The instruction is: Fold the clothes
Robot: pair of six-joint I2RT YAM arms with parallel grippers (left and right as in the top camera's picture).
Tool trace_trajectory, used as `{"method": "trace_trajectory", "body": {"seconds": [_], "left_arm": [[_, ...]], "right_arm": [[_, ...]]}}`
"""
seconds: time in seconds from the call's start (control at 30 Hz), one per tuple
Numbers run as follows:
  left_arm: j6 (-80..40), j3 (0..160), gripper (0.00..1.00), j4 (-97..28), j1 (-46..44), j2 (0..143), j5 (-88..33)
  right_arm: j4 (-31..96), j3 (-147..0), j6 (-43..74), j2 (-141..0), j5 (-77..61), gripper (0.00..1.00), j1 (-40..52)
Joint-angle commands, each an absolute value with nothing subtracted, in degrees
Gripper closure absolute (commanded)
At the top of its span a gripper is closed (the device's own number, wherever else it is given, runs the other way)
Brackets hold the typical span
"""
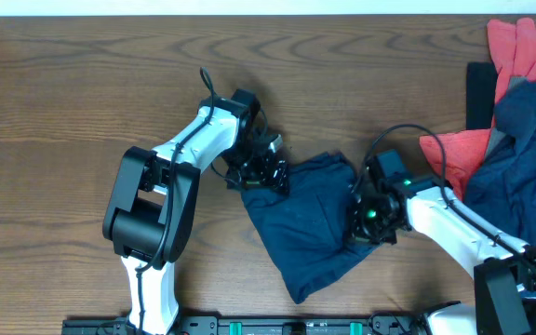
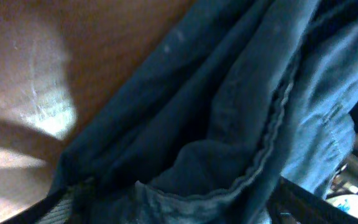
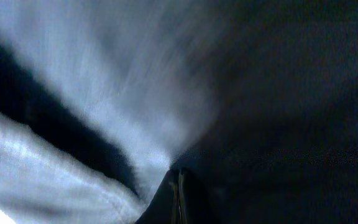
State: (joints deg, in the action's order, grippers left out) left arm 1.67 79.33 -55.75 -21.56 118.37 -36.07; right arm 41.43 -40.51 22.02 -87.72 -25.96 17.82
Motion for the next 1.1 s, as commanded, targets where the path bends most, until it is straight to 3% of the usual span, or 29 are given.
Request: {"method": "trace_trajectory", "body": {"seconds": [0.0,0.2,0.27,0.4,0.43,0.5,0.53,0.57,0.73,1.07], "left_arm": [[2.87,76.99,0.29,-57.65,-22.31,119.35,-36.91],[2.98,75.05,0.76,-64.16,-22.74,119.35,-36.93],[2.92,75.05,0.85,-66.08,-22.74,119.09,-37.17],[2.74,75.07,0.86,-68.34,-22.74,117.51,-40.82],[2.72,75.07,0.83,-68.29,-22.72,116.88,-41.19],[2.57,75.31,0.68,-67.83,-22.55,115.68,-40.91],[2.59,75.61,0.48,-67.44,-22.28,115.04,-40.32],[2.59,75.92,0.02,-67.09,-21.96,114.56,-39.70],[3.27,79.77,0.02,-65.45,-19.64,113.23,-34.83],[8.82,81.89,0.02,-51.90,-19.77,114.32,-36.71]], "right_arm": [[36.27,-39.86,25.89,-88.29,-15.94,0.95,14.94],[21.26,-39.88,24.45,-88.29,-9.89,0.94,10.66],[18.90,-40.53,22.35,-88.29,-9.87,0.94,9.72],[20.23,-43.53,18.06,-88.29,-9.85,0.93,8.38],[21.89,-44.82,17.45,-88.27,-9.85,0.93,8.08],[26.09,-47.72,16.58,-88.27,-9.87,0.93,7.57],[27.81,-48.95,16.47,-88.27,-9.87,0.93,7.49],[29.54,-50.19,15.92,-88.27,-9.87,0.93,7.46],[34.72,-53.17,15.55,-88.27,-9.87,0.92,7.49],[37.36,-53.15,15.59,-88.27,-9.87,0.94,7.46]]}}
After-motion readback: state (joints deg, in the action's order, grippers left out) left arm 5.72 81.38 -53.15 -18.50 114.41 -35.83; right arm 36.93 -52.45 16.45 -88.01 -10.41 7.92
